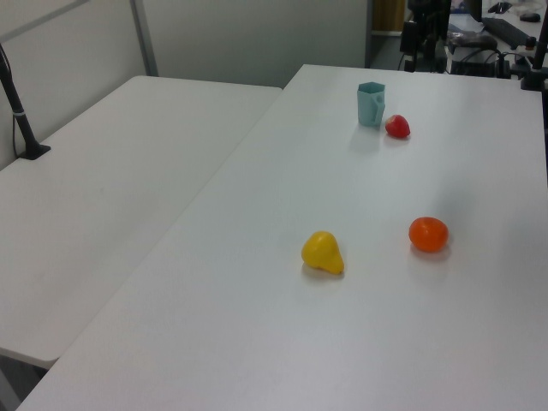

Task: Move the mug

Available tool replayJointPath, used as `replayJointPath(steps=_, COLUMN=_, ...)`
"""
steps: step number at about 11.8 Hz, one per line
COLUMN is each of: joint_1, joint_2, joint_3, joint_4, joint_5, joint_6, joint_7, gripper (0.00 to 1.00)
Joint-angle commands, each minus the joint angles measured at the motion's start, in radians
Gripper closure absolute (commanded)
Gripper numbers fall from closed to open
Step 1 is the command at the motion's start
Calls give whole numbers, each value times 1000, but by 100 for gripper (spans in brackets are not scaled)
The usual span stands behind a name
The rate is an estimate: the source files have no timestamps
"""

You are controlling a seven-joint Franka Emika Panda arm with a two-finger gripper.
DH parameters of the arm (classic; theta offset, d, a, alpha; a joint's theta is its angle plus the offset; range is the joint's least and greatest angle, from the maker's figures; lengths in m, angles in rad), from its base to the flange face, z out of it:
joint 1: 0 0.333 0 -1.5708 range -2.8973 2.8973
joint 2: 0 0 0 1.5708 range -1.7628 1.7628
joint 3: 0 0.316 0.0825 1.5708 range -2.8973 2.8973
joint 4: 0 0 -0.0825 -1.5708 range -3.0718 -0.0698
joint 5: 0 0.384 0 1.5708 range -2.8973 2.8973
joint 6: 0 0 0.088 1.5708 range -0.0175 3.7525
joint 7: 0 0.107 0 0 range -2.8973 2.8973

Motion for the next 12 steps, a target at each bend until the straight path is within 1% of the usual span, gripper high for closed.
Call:
replayJointPath(steps=1, joint_1=4, joint_2=-5, joint_3=-6, joint_4=7, joint_5=21, joint_6=-23, joint_7=-10, gripper=0)
replayJointPath(steps=6, joint_1=-1, joint_2=-10, joint_3=-8, joint_4=7, joint_5=33, joint_6=-26, joint_7=2, gripper=0)
replayJointPath(steps=8, joint_1=-19, joint_2=-13, joint_3=-22, joint_4=10, joint_5=41, joint_6=-23, joint_7=2, gripper=0)
replayJointPath(steps=9, joint_1=-22, joint_2=-13, joint_3=-23, joint_4=15, joint_5=57, joint_6=-23, joint_7=2, gripper=0)
replayJointPath(steps=10, joint_1=-22, joint_2=-10, joint_3=-23, joint_4=35, joint_5=61, joint_6=-27, joint_7=2, gripper=0)
replayJointPath(steps=12, joint_1=-36, joint_2=-10, joint_3=-20, joint_4=41, joint_5=62, joint_6=-27, joint_7=0, gripper=0)
